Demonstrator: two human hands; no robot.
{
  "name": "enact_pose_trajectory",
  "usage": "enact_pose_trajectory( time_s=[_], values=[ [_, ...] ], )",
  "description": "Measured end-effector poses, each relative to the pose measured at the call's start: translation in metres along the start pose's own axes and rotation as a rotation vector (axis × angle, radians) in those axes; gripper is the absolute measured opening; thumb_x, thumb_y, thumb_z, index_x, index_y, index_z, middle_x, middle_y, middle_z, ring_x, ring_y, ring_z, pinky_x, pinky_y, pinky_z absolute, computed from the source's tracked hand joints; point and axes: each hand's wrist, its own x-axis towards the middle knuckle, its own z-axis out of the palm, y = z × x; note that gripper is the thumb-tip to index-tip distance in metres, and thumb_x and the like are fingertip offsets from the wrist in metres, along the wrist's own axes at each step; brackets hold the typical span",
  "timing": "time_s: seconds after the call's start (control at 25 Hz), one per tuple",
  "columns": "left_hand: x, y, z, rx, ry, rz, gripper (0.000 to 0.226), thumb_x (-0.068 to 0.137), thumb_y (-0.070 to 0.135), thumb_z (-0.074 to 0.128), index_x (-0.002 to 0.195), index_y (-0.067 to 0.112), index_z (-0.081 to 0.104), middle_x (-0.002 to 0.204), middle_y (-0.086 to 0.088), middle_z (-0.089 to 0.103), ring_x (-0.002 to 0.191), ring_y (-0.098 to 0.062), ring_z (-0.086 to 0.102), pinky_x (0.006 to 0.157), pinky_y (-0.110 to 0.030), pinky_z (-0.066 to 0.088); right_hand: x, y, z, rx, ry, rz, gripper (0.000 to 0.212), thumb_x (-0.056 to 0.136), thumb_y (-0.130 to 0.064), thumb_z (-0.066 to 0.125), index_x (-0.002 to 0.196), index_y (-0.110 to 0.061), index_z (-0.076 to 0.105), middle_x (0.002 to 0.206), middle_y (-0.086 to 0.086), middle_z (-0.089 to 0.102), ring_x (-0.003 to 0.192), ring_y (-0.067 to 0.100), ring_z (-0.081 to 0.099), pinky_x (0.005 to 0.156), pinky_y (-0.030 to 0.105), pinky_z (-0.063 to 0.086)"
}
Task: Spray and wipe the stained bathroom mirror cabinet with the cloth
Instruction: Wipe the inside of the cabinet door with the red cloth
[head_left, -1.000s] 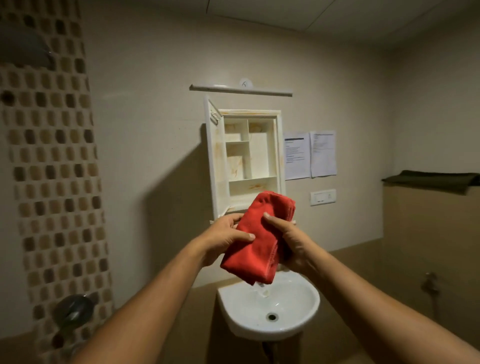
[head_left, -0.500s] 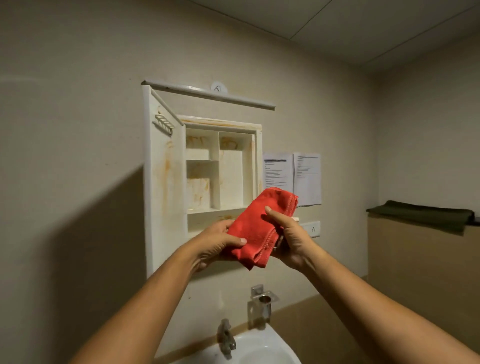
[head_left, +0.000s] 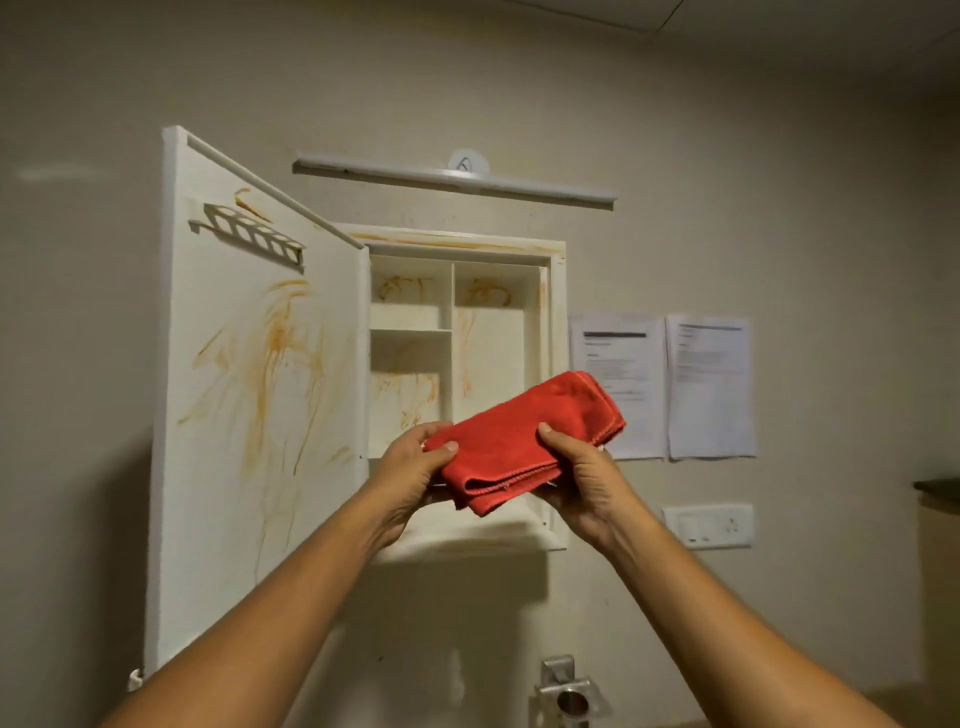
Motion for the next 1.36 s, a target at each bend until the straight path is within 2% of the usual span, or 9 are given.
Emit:
enact_pose_trajectory(
  time_s=[0.12, 0.4, 0.6, 0.76, 0.96, 1.08, 1.16, 1.28, 1.36],
  values=[
    [0.015, 0.012, 0.005, 0.063, 0.164, 0.014, 0.026, 0.107, 0.019, 0.054, 0.133, 0.02, 0.058, 0.108, -0.012, 0.076, 0.083, -0.022, 0.077, 0.064, -0.034, 0.059, 0.041, 0.007, 0.008, 0.089, -0.17, 0.062, 0.052, 0.077, -0.011, 0.086, 0.124, -0.001, 0.066, 0.114, 0.02, 0.077, 0.103, 0.033, 0.077, 0.082, 0.048, 0.063],
    [0.003, 0.054, -0.016, 0.51, 0.364, 0.052, 0.051, 0.102, 0.022, 0.062, 0.149, 0.024, 0.042, 0.118, -0.008, 0.069, 0.102, -0.018, 0.073, 0.086, -0.041, 0.063, 0.096, 0.03, 0.052, 0.179, -0.316, 0.106, 0.066, 0.061, -0.007, 0.088, 0.123, -0.001, 0.067, 0.108, 0.017, 0.079, 0.097, 0.032, 0.078, 0.084, 0.047, 0.062],
    [-0.024, 0.104, -0.033, 0.617, 0.365, 0.041, 0.051, 0.093, 0.04, 0.074, 0.138, 0.021, 0.057, 0.122, -0.002, 0.071, 0.11, -0.016, 0.069, 0.087, -0.035, 0.057, 0.079, 0.037, 0.098, 0.06, -0.525, 0.075, 0.046, 0.075, -0.001, 0.086, 0.118, -0.004, 0.072, 0.11, 0.017, 0.079, 0.099, 0.032, 0.078, 0.085, 0.044, 0.062],
    [-0.037, 0.12, -0.053, 0.608, 0.285, 0.077, 0.016, 0.094, 0.021, 0.075, 0.109, 0.016, 0.075, 0.104, -0.005, 0.075, 0.091, -0.015, 0.072, 0.075, -0.032, 0.059, 0.066, 0.03, 0.129, -0.144, -0.595, -0.02, 0.039, 0.078, -0.002, 0.086, 0.116, -0.003, 0.074, 0.107, 0.015, 0.08, 0.099, 0.033, 0.077, 0.089, 0.042, 0.062],
    [-0.046, 0.122, -0.074, 0.556, 0.379, 0.131, 0.018, 0.093, 0.01, 0.072, 0.109, 0.017, 0.072, 0.107, -0.007, 0.075, 0.084, -0.012, 0.072, 0.063, -0.024, 0.055, 0.045, 0.039, 0.152, -0.058, -0.674, -0.027, 0.032, 0.083, 0.004, 0.077, 0.115, -0.004, 0.075, 0.11, 0.019, 0.078, 0.096, 0.029, 0.075, 0.082, 0.034, 0.061],
    [-0.043, 0.13, -0.065, 0.492, 0.338, 0.229, 0.028, 0.093, -0.003, 0.062, 0.112, 0.015, 0.073, 0.114, -0.012, 0.074, 0.092, -0.017, 0.07, 0.067, -0.028, 0.058, 0.045, 0.02, 0.16, -0.007, -0.681, -0.145, 0.028, 0.085, 0.005, 0.073, 0.111, -0.006, 0.077, 0.106, 0.019, 0.078, 0.092, 0.029, 0.074, 0.082, 0.04, 0.063],
    [-0.038, 0.141, -0.056, 0.385, 0.292, 0.362, 0.017, 0.091, -0.005, 0.061, 0.1, 0.004, 0.073, 0.119, -0.026, 0.068, 0.102, -0.031, 0.066, 0.084, -0.044, 0.057, 0.051, -0.001, 0.159, -0.016, -0.773, -0.242, 0.027, 0.086, 0.014, 0.065, 0.096, -0.006, 0.079, 0.102, 0.014, 0.077, 0.089, 0.028, 0.073, 0.074, 0.039, 0.062],
    [-0.03, 0.154, -0.048, 0.351, 0.244, 0.434, 0.032, 0.086, -0.014, 0.06, 0.078, 0.012, 0.077, 0.118, -0.02, 0.069, 0.103, -0.035, 0.065, 0.079, -0.041, 0.053, 0.066, -0.022, 0.154, -0.086, -0.864, -0.383, 0.047, 0.081, 0.026, 0.052, 0.068, -0.012, 0.075, 0.11, 0.007, 0.076, 0.102, 0.023, 0.073, 0.067, 0.031, 0.06],
    [-0.018, 0.153, -0.04, 0.345, 0.268, 0.412, 0.035, 0.097, -0.004, 0.052, 0.098, 0.017, 0.08, 0.122, -0.011, 0.073, 0.105, -0.026, 0.068, 0.072, -0.033, 0.056, 0.086, -0.027, 0.145, -0.079, -0.849, -0.43, 0.048, 0.08, 0.028, 0.049, 0.062, -0.011, 0.071, 0.112, 0.009, 0.075, 0.107, 0.027, 0.07, 0.071, 0.03, 0.06]
  ],
)
